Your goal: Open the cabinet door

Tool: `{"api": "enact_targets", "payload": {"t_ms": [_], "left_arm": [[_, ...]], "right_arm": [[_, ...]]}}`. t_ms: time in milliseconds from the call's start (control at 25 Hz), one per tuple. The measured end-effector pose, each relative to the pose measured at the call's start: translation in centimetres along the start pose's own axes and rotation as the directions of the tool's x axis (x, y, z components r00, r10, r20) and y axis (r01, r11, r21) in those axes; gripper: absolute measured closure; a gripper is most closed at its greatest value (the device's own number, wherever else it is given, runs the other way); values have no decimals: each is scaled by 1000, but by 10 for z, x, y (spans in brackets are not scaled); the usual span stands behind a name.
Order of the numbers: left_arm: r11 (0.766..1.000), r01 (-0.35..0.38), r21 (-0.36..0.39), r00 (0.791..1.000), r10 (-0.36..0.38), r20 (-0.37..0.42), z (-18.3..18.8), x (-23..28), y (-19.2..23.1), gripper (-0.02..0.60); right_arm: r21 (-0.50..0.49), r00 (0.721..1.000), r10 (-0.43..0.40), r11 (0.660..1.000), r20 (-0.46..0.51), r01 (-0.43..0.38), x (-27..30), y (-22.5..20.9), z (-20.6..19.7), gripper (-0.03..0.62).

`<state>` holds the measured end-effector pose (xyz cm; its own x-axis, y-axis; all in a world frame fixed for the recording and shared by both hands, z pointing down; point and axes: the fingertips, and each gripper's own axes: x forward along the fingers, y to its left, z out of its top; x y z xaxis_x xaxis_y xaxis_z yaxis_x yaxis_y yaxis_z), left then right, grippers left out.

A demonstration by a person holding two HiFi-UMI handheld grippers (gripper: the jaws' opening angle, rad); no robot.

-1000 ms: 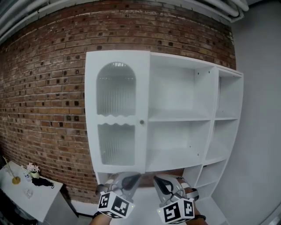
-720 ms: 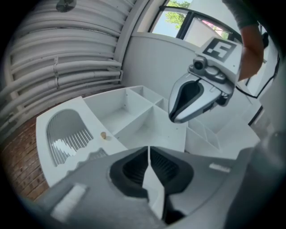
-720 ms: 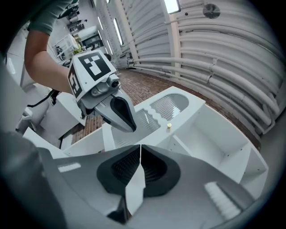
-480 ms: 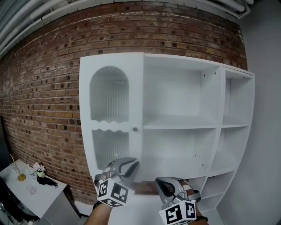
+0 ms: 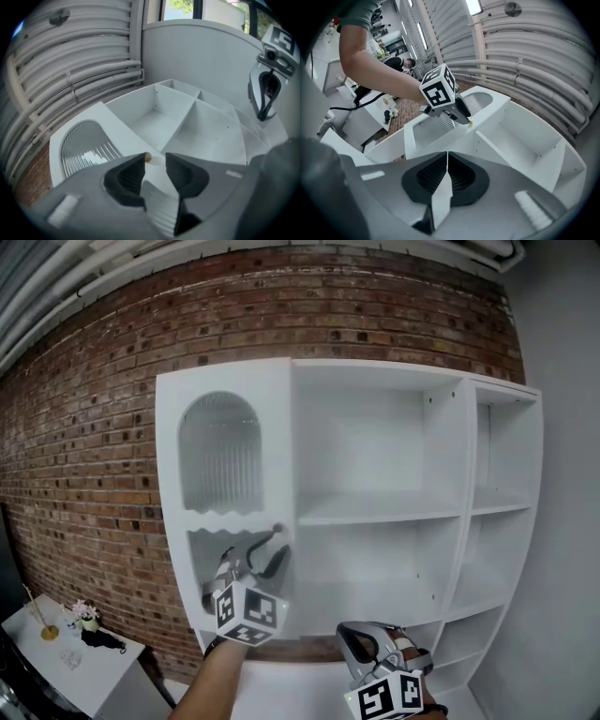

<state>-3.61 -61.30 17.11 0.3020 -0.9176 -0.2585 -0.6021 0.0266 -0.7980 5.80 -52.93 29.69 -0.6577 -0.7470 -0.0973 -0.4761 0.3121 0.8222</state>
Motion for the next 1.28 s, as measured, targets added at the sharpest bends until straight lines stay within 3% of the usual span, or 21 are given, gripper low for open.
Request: {"api": "enact_targets", "payload": {"t_ms": [160, 320, 600, 920, 1280], "left_arm": [[1000, -25, -2, 1000, 25, 13, 1, 12, 13, 462], [1000, -29, 12, 1000, 29, 5, -1, 24, 18, 506], [1000, -7, -6, 1000, 7, 0, 1, 17, 18, 506], [999, 24, -24, 1000, -24, 4, 26, -40, 21, 503], [998, -52, -38, 998, 50, -44, 39, -132, 45, 509]], "right_arm": [[12, 1000, -23, 1000, -21, 23, -2, -6, -4, 582], [17, 999, -25, 1000, -40, 26, -2, -5, -10, 581], [27, 999, -19, 999, -25, 20, 0, -5, -10, 581], [44, 994, 28, 999, 102, -32, 17, -26, 25, 580], [14, 959, 111, 993, 262, -119, 22, -22, 104, 568]]}}
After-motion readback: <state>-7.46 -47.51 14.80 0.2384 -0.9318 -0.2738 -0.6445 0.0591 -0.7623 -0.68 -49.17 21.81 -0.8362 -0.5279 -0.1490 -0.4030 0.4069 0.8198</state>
